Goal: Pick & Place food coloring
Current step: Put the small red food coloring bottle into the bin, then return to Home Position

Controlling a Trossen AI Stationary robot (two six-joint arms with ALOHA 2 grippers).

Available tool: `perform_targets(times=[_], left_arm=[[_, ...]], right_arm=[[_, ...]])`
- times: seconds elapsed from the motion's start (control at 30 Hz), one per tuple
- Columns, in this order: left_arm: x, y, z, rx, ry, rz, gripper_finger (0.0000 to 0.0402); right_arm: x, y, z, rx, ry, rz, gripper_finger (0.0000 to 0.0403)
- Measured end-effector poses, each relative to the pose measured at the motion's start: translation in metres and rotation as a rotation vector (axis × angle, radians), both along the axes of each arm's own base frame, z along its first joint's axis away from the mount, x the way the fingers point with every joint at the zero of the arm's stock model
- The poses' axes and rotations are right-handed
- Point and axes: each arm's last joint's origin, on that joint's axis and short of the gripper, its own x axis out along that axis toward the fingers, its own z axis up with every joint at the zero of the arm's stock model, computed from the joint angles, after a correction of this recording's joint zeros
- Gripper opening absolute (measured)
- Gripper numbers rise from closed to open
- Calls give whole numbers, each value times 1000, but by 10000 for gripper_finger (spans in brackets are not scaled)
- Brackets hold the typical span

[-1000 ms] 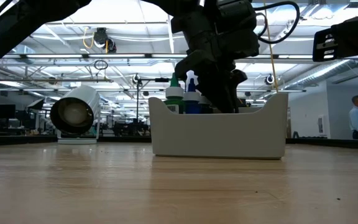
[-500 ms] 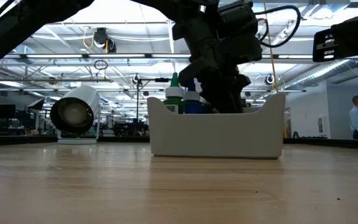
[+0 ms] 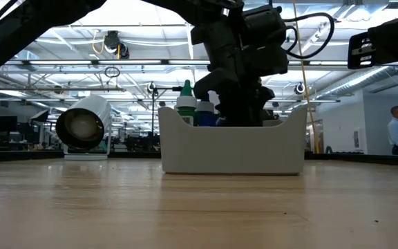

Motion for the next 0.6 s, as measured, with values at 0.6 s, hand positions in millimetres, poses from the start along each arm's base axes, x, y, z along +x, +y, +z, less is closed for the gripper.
perform_targets(times=[0.6], left_arm=[[-8,3,17,78,16,54,240]], right_arm=[[0,0,2,0,-17,0,0]])
